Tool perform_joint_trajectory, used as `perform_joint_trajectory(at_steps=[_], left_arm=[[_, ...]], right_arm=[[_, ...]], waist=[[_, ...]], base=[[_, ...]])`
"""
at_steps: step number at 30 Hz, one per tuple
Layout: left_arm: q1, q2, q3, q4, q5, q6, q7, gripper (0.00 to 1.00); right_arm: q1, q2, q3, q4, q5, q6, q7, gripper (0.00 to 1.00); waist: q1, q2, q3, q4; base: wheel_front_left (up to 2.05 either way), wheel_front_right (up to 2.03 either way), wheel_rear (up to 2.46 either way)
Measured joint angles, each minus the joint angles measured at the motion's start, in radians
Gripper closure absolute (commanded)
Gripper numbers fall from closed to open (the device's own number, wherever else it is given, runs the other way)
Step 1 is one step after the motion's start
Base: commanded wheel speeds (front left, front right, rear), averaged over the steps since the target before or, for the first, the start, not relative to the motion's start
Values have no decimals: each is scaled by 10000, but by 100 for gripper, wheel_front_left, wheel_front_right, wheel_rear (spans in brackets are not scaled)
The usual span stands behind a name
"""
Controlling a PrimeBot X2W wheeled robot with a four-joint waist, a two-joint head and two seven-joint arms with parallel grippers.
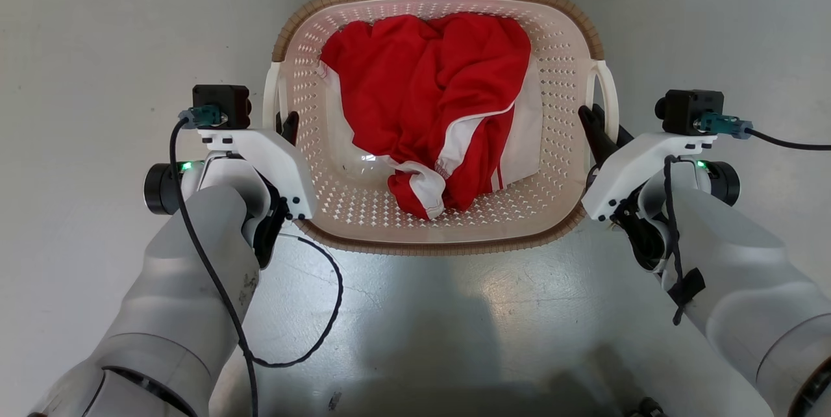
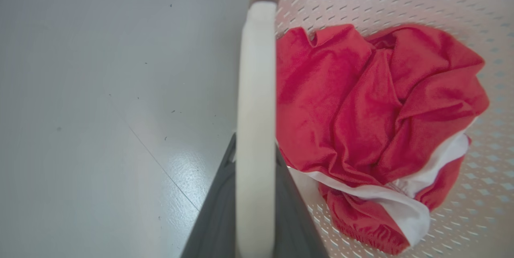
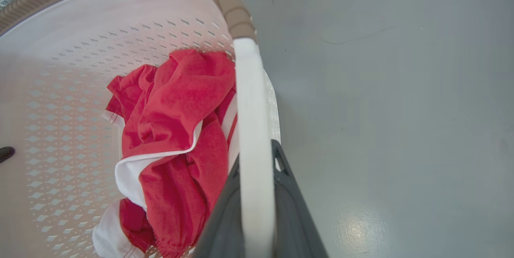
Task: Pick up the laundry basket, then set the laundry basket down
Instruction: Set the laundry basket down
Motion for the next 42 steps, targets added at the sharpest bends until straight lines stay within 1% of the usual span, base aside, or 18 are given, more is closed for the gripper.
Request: perform_joint_trajectory(at_steps=[6, 7, 8, 9, 10, 11, 14, 23, 28, 30, 39, 42], left_arm=[[-21, -8, -15, -2, -19, 29, 90, 100], [-22, -12, -17, -4, -35, 29, 111, 75], [-23, -15, -17, -6, -54, 29, 165, 31], [-24, -40, -15, -12, -79, 29, 165, 0], [-24, -77, -15, -23, -92, 29, 174, 0], [-25, -121, -15, -38, -92, 29, 176, 0], [-29, -213, -21, -61, -98, 29, 174, 0], [-29, -196, -58, -61, -102, 52, 176, 0], [-18, -155, -77, -67, -104, 232, 176, 0], [15, -115, -90, -67, -105, 255, 169, 0], [730, 73, -115, -79, -178, 698, 73, 0], [1017, 86, -111, -82, -270, 706, -38, 0]], right_arm=[[-5, 8, -38, 29, 0, 0, 2, 100], [-5, 12, -46, 40, 0, 0, 2, 94], [-5, 12, -54, 54, 0, 0, 2, 86], [-5, 23, -65, 58, 0, 2, 2, 70], [-6, 56, -73, 67, 2, 6, 0, 45], [-8, 100, -73, 75, 29, 8, 0, 0], [-13, 280, -82, 81, 86, 15, -8, 0], [-14, 282, -140, 255, 105, 15, -12, 0], [-13, 282, -251, 420, 105, 15, -12, 0], [-7, 286, -288, 449, 105, 15, -12, 0], [159, 280, -623, 575, 44, 15, -12, 0], [470, 259, -819, 543, -117, 15, -12, 0]], waist=[[0, 0, 87, -9], [0, 0, 96, -6], [-1, 0, 104, -3], [0, 0, 112, 1], [0, 0, 117, 6], [-1, 0, 119, 7], [0, 0, 116, 7], [0, 0, 28, -2], [0, 0, -156, -38], [0, 0, -280, -51], [0, 0, -1186, -141], [0, 0, -1601, -174]], base=[[0, 0, 0], [0, 0, 0], [0, 0, 0], [0, 0, 0], [0, 0, 0], [0, 0, 0], [0, 0, 0], [0, 0, 0], [0, 0, 0], [0, 0, 0], [0, 0, 0], [0, 0, 0]])
